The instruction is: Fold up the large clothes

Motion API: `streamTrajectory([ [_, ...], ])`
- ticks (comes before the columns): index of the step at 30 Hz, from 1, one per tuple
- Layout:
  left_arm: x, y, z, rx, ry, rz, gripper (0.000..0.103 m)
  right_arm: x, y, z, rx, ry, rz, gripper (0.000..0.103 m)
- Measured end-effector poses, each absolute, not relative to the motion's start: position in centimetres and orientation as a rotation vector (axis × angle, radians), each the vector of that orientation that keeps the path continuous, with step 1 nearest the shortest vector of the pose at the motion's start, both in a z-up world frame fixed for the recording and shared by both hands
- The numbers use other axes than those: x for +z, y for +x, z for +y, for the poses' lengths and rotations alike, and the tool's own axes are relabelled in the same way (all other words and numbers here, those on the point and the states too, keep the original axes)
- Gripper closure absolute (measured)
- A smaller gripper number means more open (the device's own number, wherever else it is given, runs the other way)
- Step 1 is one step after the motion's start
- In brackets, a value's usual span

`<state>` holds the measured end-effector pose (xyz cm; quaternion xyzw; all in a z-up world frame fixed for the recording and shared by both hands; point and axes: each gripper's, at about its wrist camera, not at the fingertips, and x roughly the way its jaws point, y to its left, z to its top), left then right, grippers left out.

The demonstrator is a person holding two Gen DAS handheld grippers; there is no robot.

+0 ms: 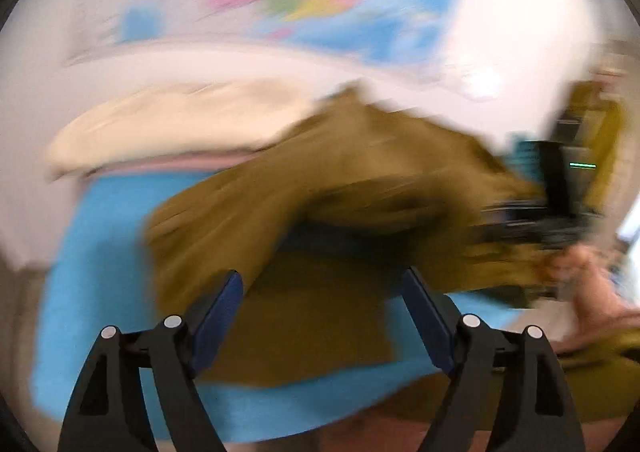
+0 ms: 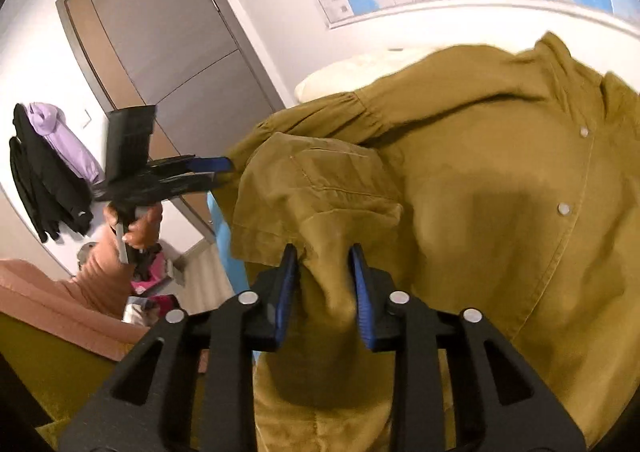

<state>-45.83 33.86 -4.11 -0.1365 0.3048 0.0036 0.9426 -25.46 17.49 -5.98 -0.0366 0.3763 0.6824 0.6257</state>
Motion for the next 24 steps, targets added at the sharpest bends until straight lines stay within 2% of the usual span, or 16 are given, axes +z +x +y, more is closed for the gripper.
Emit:
streamTrajectory([
  [3, -5.1, -44.3, 31.1, -0.15, -0.27, 0.624, 0.015, -6.3, -26.2, 18.0, 1.594, -0.092, 0.875, 0.069],
  [6, -7.3, -41.9, 30.2, -0.179, -0.274, 0.692, 0.014, -6.4, -26.1, 18.6, 1.608, -0.086, 0.887, 0.069],
  [8, -9.0, -40.1, 29.9, -0.205, -0.314, 0.748, 0.017, -6.6, -25.6, 18.4, 1.613, -0.072, 0.899, 0.068],
  [9, -9.5, -39.6, 29.7, -0.238, -0.334, 0.763, 0.035, -6.6, -25.7, 18.4, 1.613, -0.067, 0.9, 0.067],
  [10, -9.8, -39.0, 29.4, -0.262, -0.351, 0.776, 0.07, -6.6, -25.9, 18.3, 1.616, -0.065, 0.902, 0.065],
  [11, -9.8, -38.7, 29.4, -0.284, -0.37, 0.784, 0.085, -6.4, -26.0, 18.0, 1.619, -0.068, 0.894, 0.059],
  [12, -9.2, -39.2, 29.6, -0.333, -0.409, 0.768, 0.096, -6.5, -26.1, 18.0, 1.617, -0.06, 0.883, 0.053],
  [13, -8.5, -39.9, 29.8, -0.359, -0.429, 0.743, 0.096, -6.1, -25.8, 17.4, 1.615, -0.041, 0.868, 0.048],
  [15, -6.3, -42.3, 29.9, -0.387, -0.42, 0.66, 0.095, -5.5, -25.9, 16.2, 1.618, -0.016, 0.84, 0.048],
  [16, -5.2, -43.9, 29.8, -0.382, -0.386, 0.634, 0.089, -5.4, -26.0, 15.8, 1.613, -0.016, 0.83, 0.047],
  [18, -4.5, -45.7, 29.6, -0.363, -0.348, 0.639, 0.084, -5.8, -26.0, 15.2, 1.576, -0.051, 0.826, 0.045],
  [20, -4.8, -46.5, 29.8, -0.285, -0.332, 0.684, 0.07, -7.4, -26.2, 15.5, 1.547, -0.109, 0.877, 0.044],
  [21, -5.0, -46.4, 30.0, -0.218, -0.315, 0.709, 0.047, -8.0, -26.3, 15.8, 1.532, -0.137, 0.895, 0.044],
  [22, -5.0, -46.7, 30.2, -0.165, -0.307, 0.715, 0.039, -8.8, -26.4, 16.0, 1.507, -0.166, 0.912, 0.044],
  [24, -4.5, -46.9, 30.8, -0.105, -0.324, 0.686, 0.039, -9.4, -25.9, 15.2, 1.47, -0.163, 0.934, 0.044],
])
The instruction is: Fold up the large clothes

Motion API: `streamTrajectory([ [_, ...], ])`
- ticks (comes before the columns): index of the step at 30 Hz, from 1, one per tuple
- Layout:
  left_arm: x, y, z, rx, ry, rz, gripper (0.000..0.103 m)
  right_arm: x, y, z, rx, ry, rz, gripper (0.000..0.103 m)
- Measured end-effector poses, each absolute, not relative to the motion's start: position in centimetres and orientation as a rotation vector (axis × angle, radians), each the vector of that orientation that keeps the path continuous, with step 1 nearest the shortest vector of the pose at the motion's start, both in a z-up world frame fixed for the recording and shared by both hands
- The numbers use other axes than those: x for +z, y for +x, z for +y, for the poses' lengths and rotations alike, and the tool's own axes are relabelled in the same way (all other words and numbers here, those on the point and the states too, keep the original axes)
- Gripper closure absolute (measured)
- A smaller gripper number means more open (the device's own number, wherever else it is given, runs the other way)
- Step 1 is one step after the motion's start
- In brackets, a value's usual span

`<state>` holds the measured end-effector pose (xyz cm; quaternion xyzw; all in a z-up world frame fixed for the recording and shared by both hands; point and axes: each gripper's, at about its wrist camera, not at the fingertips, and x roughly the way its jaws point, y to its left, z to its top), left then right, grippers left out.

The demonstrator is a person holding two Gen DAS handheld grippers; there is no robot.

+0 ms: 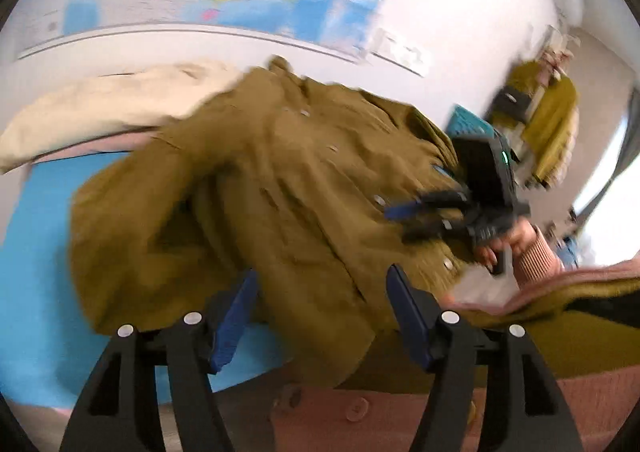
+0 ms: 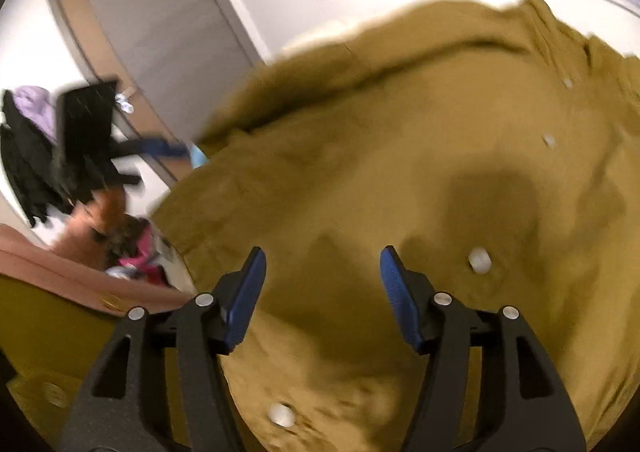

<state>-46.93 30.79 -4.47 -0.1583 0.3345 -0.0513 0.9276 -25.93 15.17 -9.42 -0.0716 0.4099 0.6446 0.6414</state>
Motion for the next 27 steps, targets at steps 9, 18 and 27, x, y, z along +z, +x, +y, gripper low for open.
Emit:
streamTrajectory([
  [9, -2.1, -41.5, 27.5, -0.047, -0.149, 0.653, 0.027, -2.7, -18.7, -5.0, 0.881, 0.073, 0.662, 0.02],
  [18, -2.7, -31.2, 23.4, -0.131, -0.101, 0.701, 0.016, -6.5, -14.8, -14.4, 0.445, -0.117, 0.775, 0.01],
  [27, -4.5, -22.5, 23.4, -0.031, -0.055, 0.84, 0.016, -10.5, -12.4, -13.1, 0.526, -0.24, 0.933, 0.078],
])
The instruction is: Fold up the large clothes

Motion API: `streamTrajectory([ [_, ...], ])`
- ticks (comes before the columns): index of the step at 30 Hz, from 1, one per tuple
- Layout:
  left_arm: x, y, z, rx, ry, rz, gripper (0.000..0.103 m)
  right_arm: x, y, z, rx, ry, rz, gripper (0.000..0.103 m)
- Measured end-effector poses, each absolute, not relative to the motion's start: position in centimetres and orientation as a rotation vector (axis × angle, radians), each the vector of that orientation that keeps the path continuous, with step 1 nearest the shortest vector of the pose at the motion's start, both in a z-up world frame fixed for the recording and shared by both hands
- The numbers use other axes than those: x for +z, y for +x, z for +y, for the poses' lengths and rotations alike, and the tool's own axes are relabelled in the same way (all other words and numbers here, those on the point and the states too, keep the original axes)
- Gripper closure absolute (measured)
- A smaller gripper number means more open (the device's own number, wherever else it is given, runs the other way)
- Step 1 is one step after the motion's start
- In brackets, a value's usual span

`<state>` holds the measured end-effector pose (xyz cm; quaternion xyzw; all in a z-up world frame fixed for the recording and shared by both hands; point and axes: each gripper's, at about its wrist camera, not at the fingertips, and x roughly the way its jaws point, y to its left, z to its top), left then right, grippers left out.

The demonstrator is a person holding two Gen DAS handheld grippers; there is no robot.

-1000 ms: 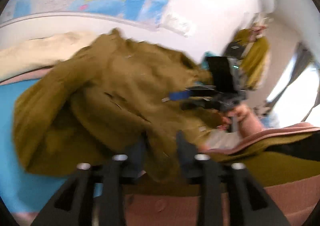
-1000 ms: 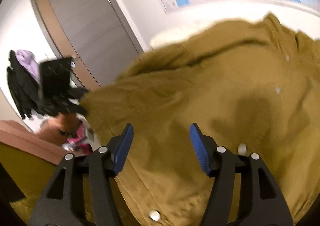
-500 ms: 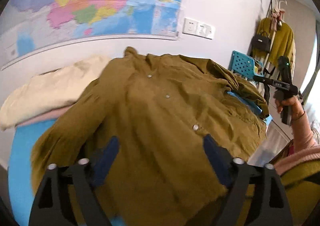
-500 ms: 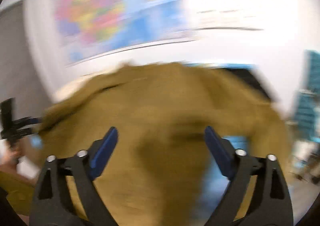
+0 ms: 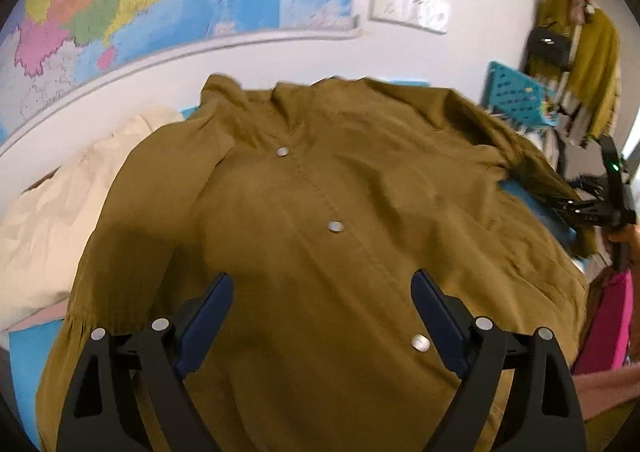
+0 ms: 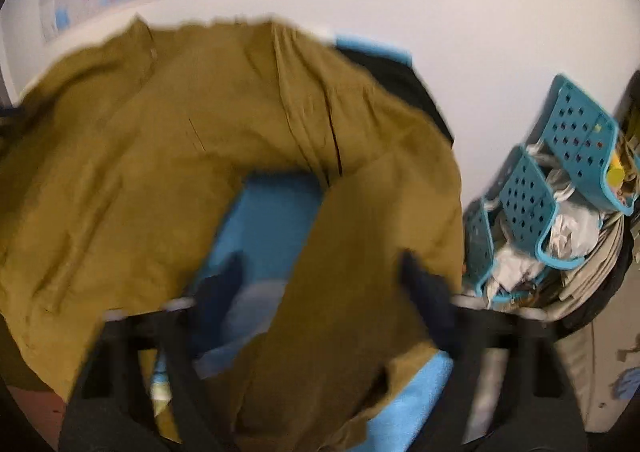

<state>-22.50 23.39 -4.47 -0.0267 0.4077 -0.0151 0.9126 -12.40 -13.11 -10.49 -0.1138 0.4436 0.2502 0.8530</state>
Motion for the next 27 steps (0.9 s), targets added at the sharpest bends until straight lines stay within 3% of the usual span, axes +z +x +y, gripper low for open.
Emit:
streamTrajectory([
  [1, -4.6, -22.0, 23.7, -0.021, -0.06, 0.848, 0.016, -10.1, -12.0, -14.0, 0.558, -0.168, 0.938, 0.089],
  [7, -3.7, -20.5, 26.3, 0.06, -0.05, 0.843, 0.016, -7.7, -8.9, -24.9, 0.626, 0.469, 0.82, 0.091],
  [9, -3.5, -20.0, 27.4, 0.089, -0.06, 0.838, 0.016, -9.3, -7.6, -26.7, 0.549, 0.5, 0.888, 0.084],
  [10, -3.4, -19.7, 27.8, 0.107, -0.058, 0.836, 0.016, -10.4, -7.2, -27.1, 0.496, 0.484, 0.931, 0.072],
  [11, -3.4, -19.4, 28.3, 0.129, -0.055, 0.835, 0.016, -10.9, -7.1, -27.4, 0.451, 0.467, 0.95, 0.045],
  [12, -3.4, -19.2, 28.9, 0.145, -0.062, 0.838, 0.016, -11.1, -7.1, -27.5, 0.413, 0.449, 0.957, 0.033],
  [13, -3.4, -19.0, 29.3, 0.15, -0.072, 0.84, 0.016, -10.7, -7.6, -27.8, 0.383, 0.429, 0.927, 0.028],
  [18, -3.6, -18.7, 30.0, 0.164, -0.093, 0.848, 0.016, -6.4, -11.6, -25.7, 0.429, 0.195, 0.723, 0.019],
  [21, -3.6, -19.0, 29.2, 0.146, -0.054, 0.839, 0.016, -6.2, -13.4, -21.1, 0.534, -0.072, 0.71, 0.017],
  [24, -3.8, -19.0, 28.7, 0.131, -0.034, 0.842, 0.016, -9.8, -12.7, -16.8, 0.447, -0.426, 0.766, 0.019],
  [27, -4.3, -18.7, 28.9, 0.152, -0.023, 0.858, 0.016, -12.9, -9.4, -17.2, 0.385, -0.418, 0.887, 0.048],
])
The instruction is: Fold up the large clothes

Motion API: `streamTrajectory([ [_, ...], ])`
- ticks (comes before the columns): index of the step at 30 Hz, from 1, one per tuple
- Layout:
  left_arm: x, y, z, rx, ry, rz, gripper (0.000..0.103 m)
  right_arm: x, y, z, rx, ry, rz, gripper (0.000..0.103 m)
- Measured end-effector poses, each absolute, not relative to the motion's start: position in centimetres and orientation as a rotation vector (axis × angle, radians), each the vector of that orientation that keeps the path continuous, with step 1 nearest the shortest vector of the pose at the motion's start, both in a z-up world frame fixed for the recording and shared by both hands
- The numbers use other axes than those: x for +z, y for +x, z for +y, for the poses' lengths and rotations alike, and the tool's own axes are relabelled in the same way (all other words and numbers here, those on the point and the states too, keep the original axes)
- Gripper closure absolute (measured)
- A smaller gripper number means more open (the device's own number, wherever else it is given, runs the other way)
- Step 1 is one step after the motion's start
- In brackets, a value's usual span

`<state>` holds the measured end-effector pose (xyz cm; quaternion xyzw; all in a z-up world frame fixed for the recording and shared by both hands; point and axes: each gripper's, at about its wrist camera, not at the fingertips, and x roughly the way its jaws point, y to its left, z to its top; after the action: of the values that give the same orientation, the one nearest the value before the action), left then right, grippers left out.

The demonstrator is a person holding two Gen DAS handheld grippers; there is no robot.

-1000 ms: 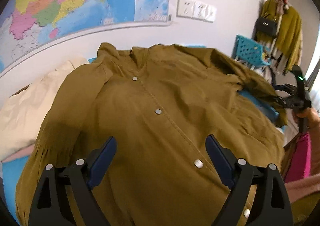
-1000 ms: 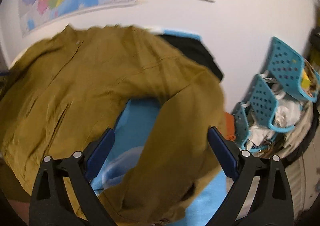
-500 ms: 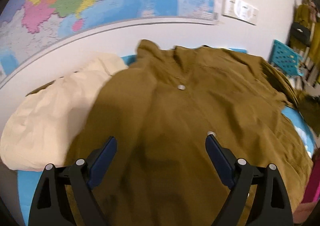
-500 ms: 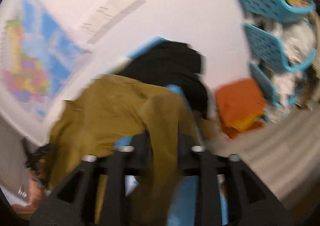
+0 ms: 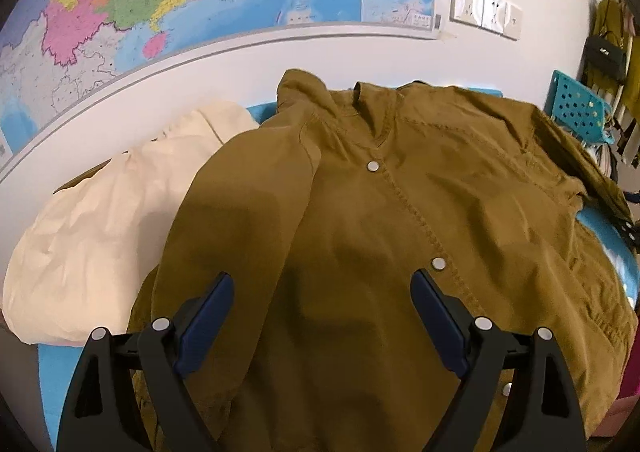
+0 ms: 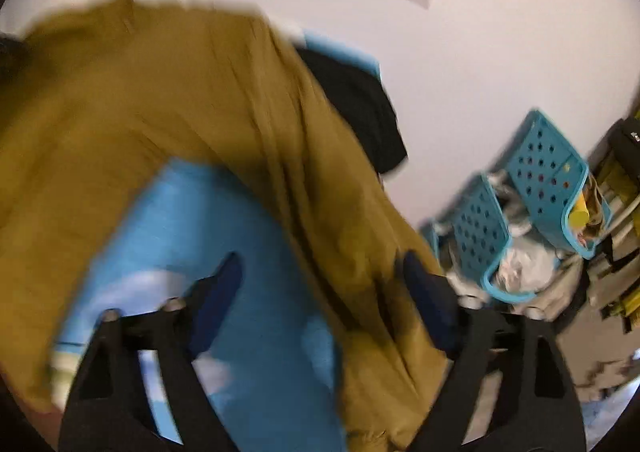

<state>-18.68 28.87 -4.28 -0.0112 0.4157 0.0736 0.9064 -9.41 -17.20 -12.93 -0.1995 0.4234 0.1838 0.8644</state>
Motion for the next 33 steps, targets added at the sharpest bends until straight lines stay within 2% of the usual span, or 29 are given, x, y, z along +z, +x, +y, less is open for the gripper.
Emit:
streamTrajectory([
  [2, -4.4, -18.6, 29.1, 0.168, -0.015, 0.86, 0.016, -13.1, -7.6, -18.9, 0.378, -0.316, 0.94, 0.083],
  [4, -4.4, -18.5, 29.7, 0.179, -0.021, 0.862, 0.017, -11.1, -7.1, -20.3, 0.431, -0.202, 0.954, 0.092],
  [9, -3.4, -17.1, 30.8, 0.204, -0.007, 0.849, 0.025, -1.9, -8.3, -19.8, 0.675, -0.13, 0.937, 0.094],
  [15, -2.0, -15.0, 30.3, 0.145, -0.003, 0.808, 0.025, 6.6, -10.6, -12.4, 1.052, -0.117, 0.916, 0.094],
  [19, -1.3, -14.6, 29.3, 0.034, -0.038, 0.774, 0.025, 9.3, -14.0, -3.3, 1.335, -0.158, 0.853, 0.092],
  [24, -1.0, -15.4, 29.2, -0.05, -0.086, 0.756, 0.025, 6.0, -14.2, 6.9, 1.495, -0.089, 0.894, 0.09],
  [25, -1.0, -15.9, 29.5, -0.056, -0.096, 0.754, 0.024, 4.4, -13.7, 8.7, 1.521, -0.061, 0.941, 0.087],
  [27, -1.2, -16.8, 30.3, -0.074, -0.123, 0.761, 0.023, 1.4, -12.7, 11.7, 1.509, -0.057, 1.037, 0.07],
  [28, -1.3, -17.1, 30.6, -0.08, -0.137, 0.769, 0.022, 0.0, -12.1, 12.6, 1.484, -0.073, 1.08, 0.055],
  [29, -1.5, -17.5, 31.0, -0.084, -0.148, 0.781, 0.022, -1.0, -11.1, 12.7, 1.431, -0.09, 1.091, 0.048],
  [33, -2.7, -19.9, 31.3, -0.157, -0.194, 0.819, 0.02, -1.9, -6.2, 8.8, 1.312, 0.017, 1.042, 0.045],
])
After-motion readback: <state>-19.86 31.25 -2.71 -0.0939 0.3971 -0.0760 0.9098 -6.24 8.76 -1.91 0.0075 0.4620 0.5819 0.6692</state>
